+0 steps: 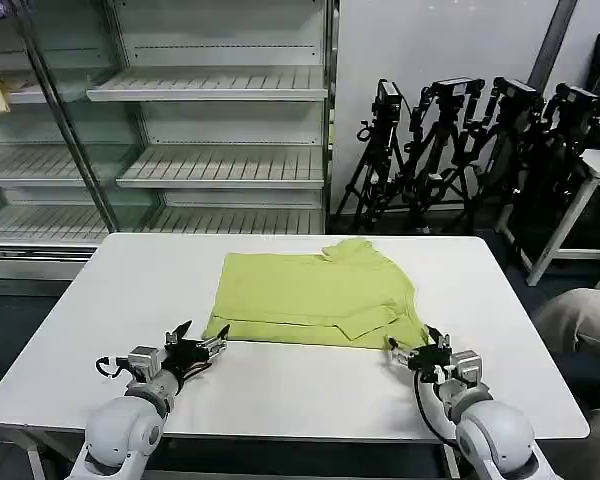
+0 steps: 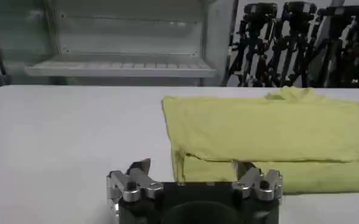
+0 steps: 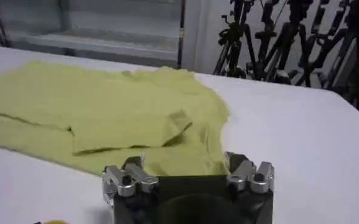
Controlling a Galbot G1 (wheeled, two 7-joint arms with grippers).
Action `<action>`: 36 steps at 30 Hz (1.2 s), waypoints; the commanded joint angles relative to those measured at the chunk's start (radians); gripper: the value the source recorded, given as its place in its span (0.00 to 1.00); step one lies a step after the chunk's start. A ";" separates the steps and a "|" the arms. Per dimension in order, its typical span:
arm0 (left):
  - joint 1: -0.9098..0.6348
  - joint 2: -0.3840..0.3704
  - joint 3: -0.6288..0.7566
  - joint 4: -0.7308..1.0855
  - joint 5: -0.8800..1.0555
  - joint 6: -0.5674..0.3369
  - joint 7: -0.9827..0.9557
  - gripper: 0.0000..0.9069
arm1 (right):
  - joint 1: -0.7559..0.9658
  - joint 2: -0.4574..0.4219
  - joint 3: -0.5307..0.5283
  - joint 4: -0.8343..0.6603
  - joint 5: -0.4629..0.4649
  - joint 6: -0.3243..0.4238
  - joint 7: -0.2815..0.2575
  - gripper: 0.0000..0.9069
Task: Fold and organize the clothes.
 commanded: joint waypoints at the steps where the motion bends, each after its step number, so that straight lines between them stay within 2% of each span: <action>1: 0.018 0.001 0.002 0.003 0.006 0.002 0.002 0.03 | -0.036 -0.010 0.010 0.010 0.022 -0.005 0.006 0.00; 24: 0.019 0.001 0.010 0.015 0.036 0.002 0.059 0.03 | -0.031 -0.001 0.012 0.003 0.022 0.002 -0.005 0.00; 36: 0.090 0.005 -0.001 -0.034 0.072 0.002 0.084 0.03 | -0.142 -0.010 0.038 0.123 -0.002 0.000 -0.018 0.00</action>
